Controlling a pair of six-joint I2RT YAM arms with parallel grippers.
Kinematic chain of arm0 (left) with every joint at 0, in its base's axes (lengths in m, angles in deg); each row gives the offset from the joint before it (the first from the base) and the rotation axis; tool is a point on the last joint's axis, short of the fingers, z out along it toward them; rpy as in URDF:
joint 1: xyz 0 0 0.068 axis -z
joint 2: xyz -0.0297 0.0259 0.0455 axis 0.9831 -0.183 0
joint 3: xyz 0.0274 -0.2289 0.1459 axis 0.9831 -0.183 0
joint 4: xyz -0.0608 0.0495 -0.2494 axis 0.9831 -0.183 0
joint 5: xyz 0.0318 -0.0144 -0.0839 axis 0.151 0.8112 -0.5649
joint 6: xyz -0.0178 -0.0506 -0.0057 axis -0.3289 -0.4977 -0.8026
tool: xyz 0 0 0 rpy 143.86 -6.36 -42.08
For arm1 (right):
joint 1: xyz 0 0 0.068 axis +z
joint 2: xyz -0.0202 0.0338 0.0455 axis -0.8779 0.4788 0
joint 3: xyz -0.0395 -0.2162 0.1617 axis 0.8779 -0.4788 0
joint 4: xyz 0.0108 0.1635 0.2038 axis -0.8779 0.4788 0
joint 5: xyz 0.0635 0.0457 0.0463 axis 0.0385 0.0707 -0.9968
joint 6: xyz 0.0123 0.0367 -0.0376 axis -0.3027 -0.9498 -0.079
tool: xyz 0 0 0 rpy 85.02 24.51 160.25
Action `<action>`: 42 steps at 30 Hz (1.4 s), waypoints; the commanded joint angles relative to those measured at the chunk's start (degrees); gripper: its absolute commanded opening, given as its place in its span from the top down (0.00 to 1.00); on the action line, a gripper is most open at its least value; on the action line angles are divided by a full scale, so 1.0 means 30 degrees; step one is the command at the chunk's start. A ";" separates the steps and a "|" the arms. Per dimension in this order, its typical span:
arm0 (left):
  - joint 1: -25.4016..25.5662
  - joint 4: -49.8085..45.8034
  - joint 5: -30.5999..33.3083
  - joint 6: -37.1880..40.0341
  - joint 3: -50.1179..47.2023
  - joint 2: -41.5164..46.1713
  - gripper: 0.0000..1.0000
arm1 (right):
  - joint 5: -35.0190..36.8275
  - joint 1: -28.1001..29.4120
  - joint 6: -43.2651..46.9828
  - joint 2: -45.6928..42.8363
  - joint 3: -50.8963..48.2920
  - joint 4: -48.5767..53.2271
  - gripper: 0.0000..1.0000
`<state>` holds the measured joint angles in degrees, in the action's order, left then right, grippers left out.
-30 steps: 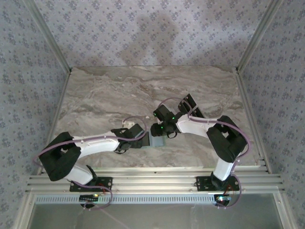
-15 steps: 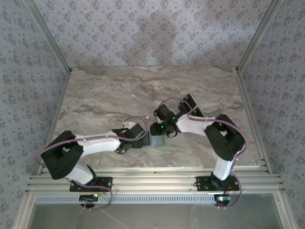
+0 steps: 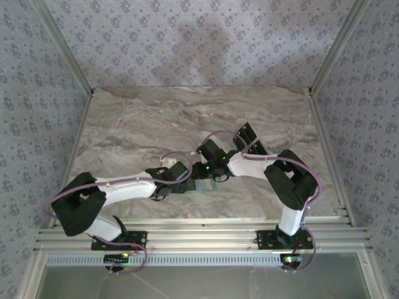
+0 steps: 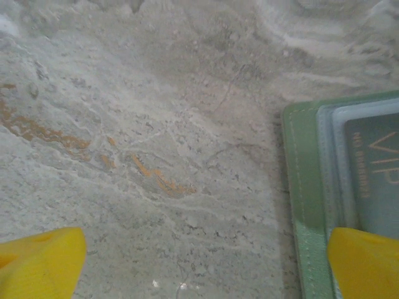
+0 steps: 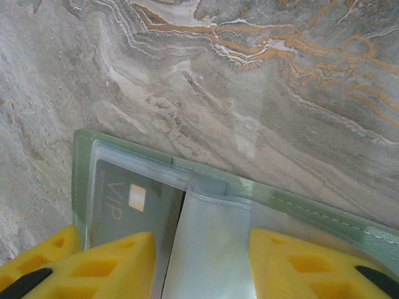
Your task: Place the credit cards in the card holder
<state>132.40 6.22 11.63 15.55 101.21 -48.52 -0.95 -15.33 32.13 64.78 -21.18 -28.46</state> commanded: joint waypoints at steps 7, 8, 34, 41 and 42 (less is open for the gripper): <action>0.0559 -0.0249 -0.0003 -0.0021 -0.1058 0.4195 0.00 | -0.0262 0.0205 -0.1022 0.0683 -0.0650 0.0374 0.54; 0.0778 -0.0030 -0.0046 -0.0001 -0.1162 0.4367 0.00 | -0.0245 0.0209 -0.1015 0.0686 -0.0656 0.0360 0.54; 0.3268 0.4742 0.0116 0.1060 -0.0258 0.1012 0.00 | -0.0497 0.0247 -0.1294 0.1075 -0.0533 0.0135 0.54; 0.3268 0.4900 0.0362 0.1356 0.0307 -0.0139 0.00 | -0.0500 0.0267 -0.1331 0.1125 -0.0524 0.0096 0.54; 0.3253 0.4934 0.0363 0.1369 0.0343 -0.0300 0.00 | -0.0508 0.0276 -0.1331 0.1122 -0.0533 0.0111 0.54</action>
<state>141.74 20.31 11.48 18.56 100.60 -48.28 -1.99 -15.16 29.18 65.44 -21.77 -31.46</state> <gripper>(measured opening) 0.997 0.463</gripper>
